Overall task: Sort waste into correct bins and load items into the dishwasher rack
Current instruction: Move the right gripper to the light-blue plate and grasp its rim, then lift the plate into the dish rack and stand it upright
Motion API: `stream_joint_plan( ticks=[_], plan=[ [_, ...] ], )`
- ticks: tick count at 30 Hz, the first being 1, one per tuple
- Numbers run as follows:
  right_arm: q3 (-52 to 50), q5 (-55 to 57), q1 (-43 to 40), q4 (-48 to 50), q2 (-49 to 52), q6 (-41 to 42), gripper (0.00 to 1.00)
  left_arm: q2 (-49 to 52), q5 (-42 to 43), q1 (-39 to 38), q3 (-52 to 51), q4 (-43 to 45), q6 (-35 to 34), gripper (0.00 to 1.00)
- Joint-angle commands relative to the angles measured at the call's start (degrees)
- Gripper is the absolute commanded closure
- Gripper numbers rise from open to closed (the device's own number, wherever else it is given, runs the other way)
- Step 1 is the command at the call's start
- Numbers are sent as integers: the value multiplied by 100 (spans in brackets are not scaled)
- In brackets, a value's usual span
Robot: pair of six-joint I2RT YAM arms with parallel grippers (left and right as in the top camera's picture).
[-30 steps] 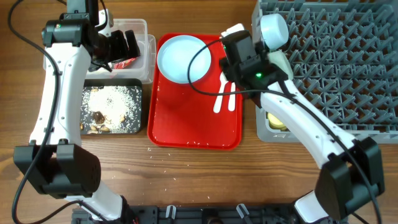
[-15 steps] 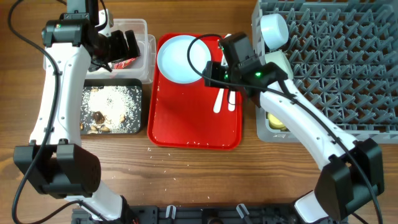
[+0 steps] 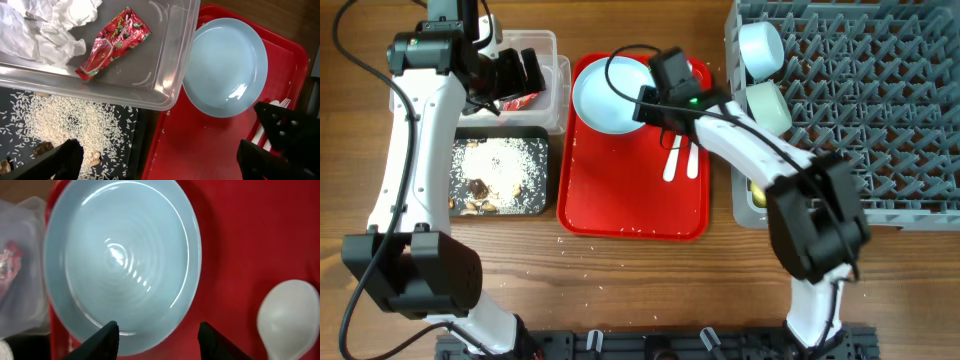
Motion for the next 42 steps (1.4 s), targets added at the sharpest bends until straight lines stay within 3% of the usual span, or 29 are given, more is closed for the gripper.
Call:
stream_joint_plan(
  ticks=[1, 7, 17, 23, 30, 32, 37, 42],
  plan=[
    [15, 20, 26, 208, 240, 328, 49, -68, -35, 22, 81, 17, 13, 0],
    [15, 17, 28, 225, 601, 330, 53, -68, -33, 22, 81, 17, 13, 0],
    [15, 76, 26, -520, 636, 306, 96, -68, -35, 22, 81, 17, 13, 0],
    [17, -380, -157, -992, 275, -413, 96, -68, -33, 22, 81, 17, 13, 0],
    [17, -417, -699, -1309, -1847, -1856, 96, -68, -33, 22, 81, 17, 13, 0],
    [17, 249, -855, -1480, -2518, -1945, 96, -68, -35, 22, 81, 17, 13, 0],
    [15, 3252, -1381, -1843, -3842, -2039, 96, -68, -33, 22, 81, 17, 13, 0],
    [-9, 5318, -1860, -1843, -3945, -2557, 96, -68, -33, 22, 81, 17, 13, 0]
  ],
)
